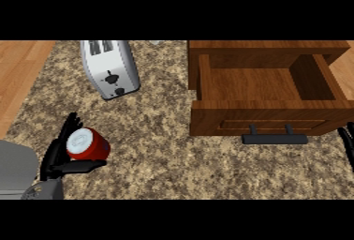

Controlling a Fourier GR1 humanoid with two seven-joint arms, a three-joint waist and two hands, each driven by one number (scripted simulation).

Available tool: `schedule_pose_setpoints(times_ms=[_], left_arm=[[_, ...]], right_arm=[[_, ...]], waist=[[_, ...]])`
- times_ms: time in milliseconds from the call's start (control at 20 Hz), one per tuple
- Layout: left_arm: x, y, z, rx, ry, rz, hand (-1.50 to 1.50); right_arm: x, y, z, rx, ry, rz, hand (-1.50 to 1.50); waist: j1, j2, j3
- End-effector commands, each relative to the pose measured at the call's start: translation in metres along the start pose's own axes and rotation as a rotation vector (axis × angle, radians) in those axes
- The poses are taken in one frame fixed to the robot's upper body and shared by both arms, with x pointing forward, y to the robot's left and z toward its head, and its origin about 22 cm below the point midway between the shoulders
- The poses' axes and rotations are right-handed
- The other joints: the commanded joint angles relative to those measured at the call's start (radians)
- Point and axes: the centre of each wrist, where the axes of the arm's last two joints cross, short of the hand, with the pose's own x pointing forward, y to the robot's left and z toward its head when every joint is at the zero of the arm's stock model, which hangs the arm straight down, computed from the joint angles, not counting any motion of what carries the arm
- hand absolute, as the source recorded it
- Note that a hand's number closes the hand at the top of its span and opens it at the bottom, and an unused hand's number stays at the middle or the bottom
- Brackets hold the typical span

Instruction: Pick up the can, place it into the drawer and close the drawer

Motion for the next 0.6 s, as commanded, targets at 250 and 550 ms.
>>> schedule_pose_setpoints(times_ms=[250,550], left_arm=[[-0.01,-0.04,-0.018,-0.039,-0.019,0.005,-1.5],[0.004,-0.028,-0.032,-0.066,-0.049,0.02,1.5]], right_arm=[[-0.009,-0.001,0.005,0.011,0.001,-0.028,-1.5],[0.005,0.008,0.017,-0.006,-0.004,-0.033,-1.5]], waist=[[-0.004,0.001,0.0],[-0.005,0.0,0.0]])
